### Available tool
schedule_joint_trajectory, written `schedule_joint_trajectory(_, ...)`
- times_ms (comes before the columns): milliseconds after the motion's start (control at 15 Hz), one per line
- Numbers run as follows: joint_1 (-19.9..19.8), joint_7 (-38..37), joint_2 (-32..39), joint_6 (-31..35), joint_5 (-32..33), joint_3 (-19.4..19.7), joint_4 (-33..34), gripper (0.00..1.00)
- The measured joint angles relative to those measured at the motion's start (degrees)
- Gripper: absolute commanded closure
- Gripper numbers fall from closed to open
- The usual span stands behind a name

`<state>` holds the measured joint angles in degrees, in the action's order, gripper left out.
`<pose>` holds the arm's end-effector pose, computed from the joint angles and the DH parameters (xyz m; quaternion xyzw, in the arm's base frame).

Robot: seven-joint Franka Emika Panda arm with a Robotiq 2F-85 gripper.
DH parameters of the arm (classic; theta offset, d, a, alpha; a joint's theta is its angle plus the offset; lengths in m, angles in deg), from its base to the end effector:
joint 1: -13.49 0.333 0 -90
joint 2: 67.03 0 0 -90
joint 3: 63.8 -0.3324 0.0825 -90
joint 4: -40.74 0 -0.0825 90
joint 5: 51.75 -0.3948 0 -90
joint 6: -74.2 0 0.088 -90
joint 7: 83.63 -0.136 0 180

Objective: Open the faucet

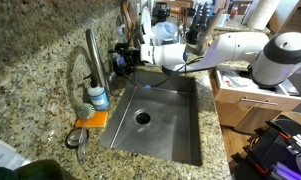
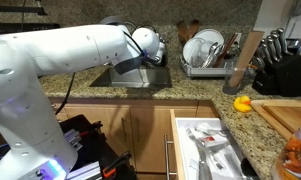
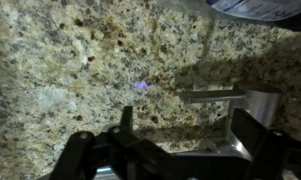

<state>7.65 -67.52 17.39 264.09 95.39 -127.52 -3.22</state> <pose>0.7457 0.3525 0.2573 0.2761 0.7253 0.5705 0.2686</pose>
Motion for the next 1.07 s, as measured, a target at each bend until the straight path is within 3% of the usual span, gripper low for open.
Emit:
schedule_joint_trajectory(533, 0.77, -1.16, -0.08, 0.63, -1.34, -2.94, 2.55, 0.00)
schedule_joint_trajectory(1067, 0.95, -5.67, -0.01, 0.25, -4.64, 1.73, -0.19, 0.00)
